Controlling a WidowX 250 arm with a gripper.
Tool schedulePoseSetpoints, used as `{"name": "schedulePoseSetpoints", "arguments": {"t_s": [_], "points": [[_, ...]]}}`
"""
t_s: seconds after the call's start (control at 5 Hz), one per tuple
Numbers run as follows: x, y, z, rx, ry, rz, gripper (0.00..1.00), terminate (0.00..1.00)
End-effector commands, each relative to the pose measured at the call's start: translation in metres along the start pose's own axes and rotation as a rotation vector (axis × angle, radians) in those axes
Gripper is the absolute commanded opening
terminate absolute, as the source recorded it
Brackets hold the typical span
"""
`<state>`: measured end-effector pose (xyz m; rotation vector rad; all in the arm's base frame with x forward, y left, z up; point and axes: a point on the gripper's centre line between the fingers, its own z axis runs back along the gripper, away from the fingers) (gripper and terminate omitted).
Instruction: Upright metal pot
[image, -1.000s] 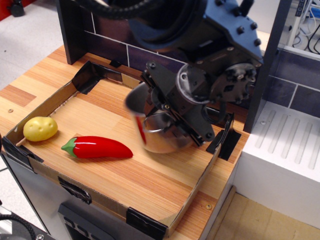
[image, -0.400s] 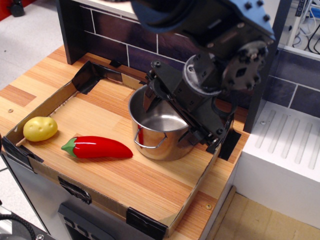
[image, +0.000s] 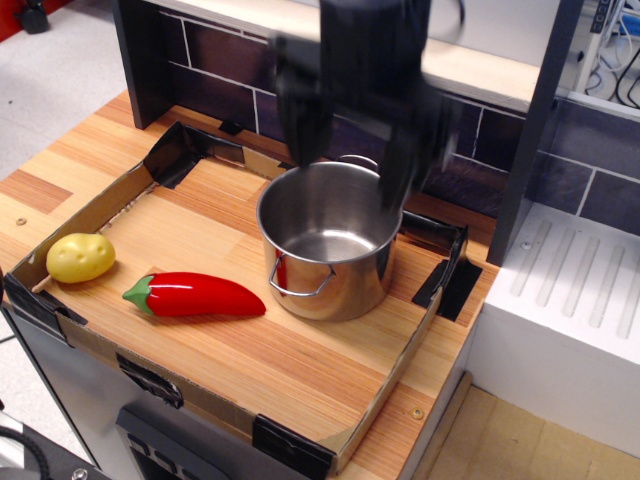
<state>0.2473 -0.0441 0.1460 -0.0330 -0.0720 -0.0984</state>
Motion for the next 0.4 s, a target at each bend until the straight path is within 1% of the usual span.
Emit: {"name": "schedulePoseSetpoints", "arguments": {"t_s": [0.0,0.2], "points": [[0.0094,0.0337,0.0904,0.024,-0.143,0.134,1.00,0.00],[0.0094,0.0337,0.0904,0.024,-0.143,0.134,1.00,1.00]]}}
